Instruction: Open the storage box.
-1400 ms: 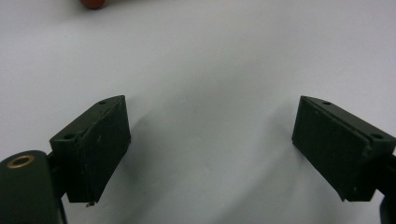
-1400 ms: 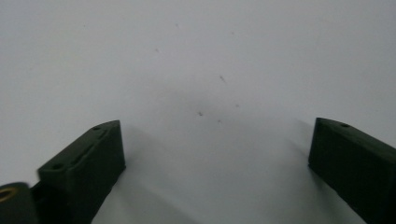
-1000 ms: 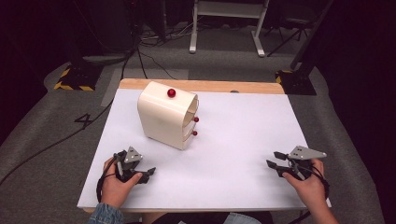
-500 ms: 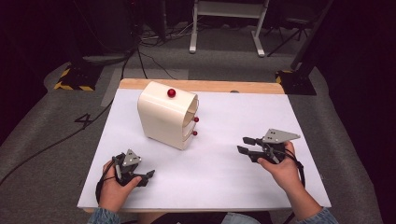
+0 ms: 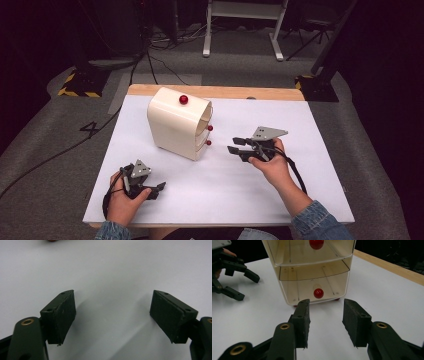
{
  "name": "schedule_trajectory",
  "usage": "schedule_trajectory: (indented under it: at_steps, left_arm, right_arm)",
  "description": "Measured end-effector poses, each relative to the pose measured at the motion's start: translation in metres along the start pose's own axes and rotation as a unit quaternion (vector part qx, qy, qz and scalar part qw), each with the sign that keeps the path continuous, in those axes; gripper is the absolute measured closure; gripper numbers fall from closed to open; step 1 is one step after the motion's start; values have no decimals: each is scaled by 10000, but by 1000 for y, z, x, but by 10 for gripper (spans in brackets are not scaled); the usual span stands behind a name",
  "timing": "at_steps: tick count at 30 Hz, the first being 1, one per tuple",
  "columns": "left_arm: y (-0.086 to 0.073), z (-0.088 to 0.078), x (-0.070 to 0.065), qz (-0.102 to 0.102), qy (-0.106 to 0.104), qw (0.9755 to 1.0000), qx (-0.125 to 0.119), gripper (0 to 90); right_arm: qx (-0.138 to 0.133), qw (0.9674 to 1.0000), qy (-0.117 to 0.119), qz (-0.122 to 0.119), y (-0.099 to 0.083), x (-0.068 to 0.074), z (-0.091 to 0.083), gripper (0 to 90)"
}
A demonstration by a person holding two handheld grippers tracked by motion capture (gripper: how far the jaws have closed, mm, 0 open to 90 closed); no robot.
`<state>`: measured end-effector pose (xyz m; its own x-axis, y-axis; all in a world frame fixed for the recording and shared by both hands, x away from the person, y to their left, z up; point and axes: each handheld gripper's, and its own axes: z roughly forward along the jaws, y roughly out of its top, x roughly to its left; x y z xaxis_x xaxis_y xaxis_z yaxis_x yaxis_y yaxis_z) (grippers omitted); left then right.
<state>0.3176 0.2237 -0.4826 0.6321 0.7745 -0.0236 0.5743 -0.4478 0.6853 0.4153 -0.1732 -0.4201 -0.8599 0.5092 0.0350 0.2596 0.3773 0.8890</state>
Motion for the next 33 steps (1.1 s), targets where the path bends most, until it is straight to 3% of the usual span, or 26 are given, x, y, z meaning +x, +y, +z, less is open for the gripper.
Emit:
schedule_trajectory:
  at_steps: [9,11,18,22,33]
  left_arm:
    - [0,0,0,-11,-7,10000,3,210]
    - [0,0,0,-35,-16,10000,0,209]
    - [0,0,0,-36,-18,10000,-1,209]
    - [0,0,0,-36,-20,10000,-2,209]
    - [0,0,0,-35,-21,10000,-1,209]
  right_arm:
    - [63,9999,100,-58,-1,-2,33,578]
    - [59,9998,133,-166,-1,0,44,581]
    - [50,9995,282,-135,-3,-1,66,607]
    - [116,9995,277,-132,-7,-3,75,624]
    - [-14,9991,419,-76,-12,-4,84,719]
